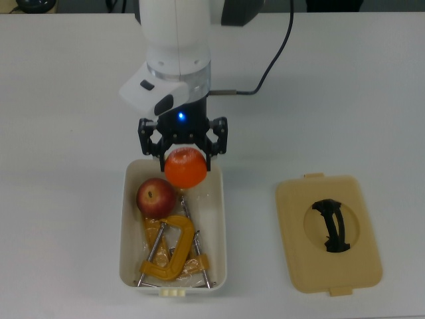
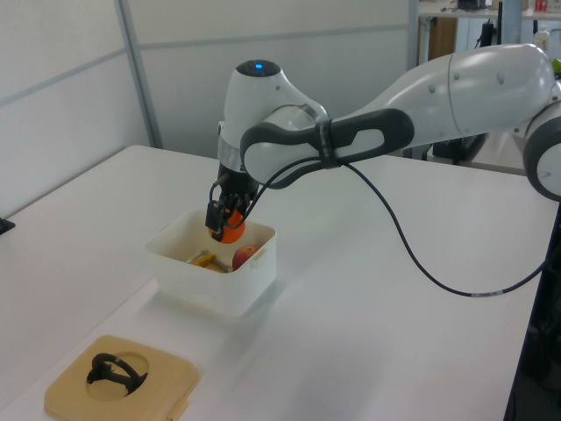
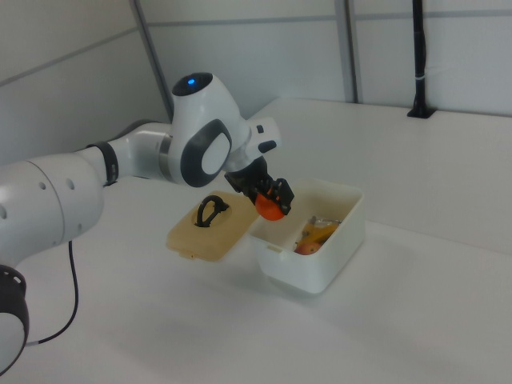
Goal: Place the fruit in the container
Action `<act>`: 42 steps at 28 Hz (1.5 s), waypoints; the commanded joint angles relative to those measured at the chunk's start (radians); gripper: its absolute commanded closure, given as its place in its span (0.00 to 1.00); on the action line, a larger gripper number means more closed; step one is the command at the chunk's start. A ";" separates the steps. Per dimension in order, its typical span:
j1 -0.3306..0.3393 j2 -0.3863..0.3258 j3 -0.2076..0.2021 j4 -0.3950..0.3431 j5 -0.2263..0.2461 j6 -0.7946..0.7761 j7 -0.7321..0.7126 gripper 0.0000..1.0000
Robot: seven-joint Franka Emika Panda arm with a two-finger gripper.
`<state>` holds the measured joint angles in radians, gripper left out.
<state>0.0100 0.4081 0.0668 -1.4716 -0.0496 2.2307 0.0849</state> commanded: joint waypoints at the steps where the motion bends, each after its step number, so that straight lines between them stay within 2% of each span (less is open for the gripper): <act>1: 0.004 0.012 -0.018 -0.010 -0.009 0.041 0.039 0.67; 3: 0.001 0.012 -0.022 -0.013 -0.009 0.038 0.039 0.60; 4: -0.002 0.012 -0.022 -0.024 -0.009 0.032 0.041 0.38; 6: -0.008 0.011 -0.024 -0.032 -0.009 0.027 0.041 0.03; 7: -0.008 0.011 -0.024 -0.035 -0.010 0.021 0.039 0.00; 12: -0.012 0.005 -0.038 -0.027 -0.033 -0.077 0.039 0.00; 18: -0.016 -0.018 -0.042 -0.015 -0.032 -0.183 0.038 0.00; 24: -0.053 -0.049 -0.039 -0.015 -0.029 -0.289 0.023 0.00; 33: -0.054 -0.054 -0.041 -0.013 -0.033 -0.315 0.009 0.00; 42: -0.056 -0.052 -0.042 -0.015 -0.035 -0.335 -0.077 0.00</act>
<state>-0.0475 0.3717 0.0278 -1.4738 -0.0685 1.9213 0.0428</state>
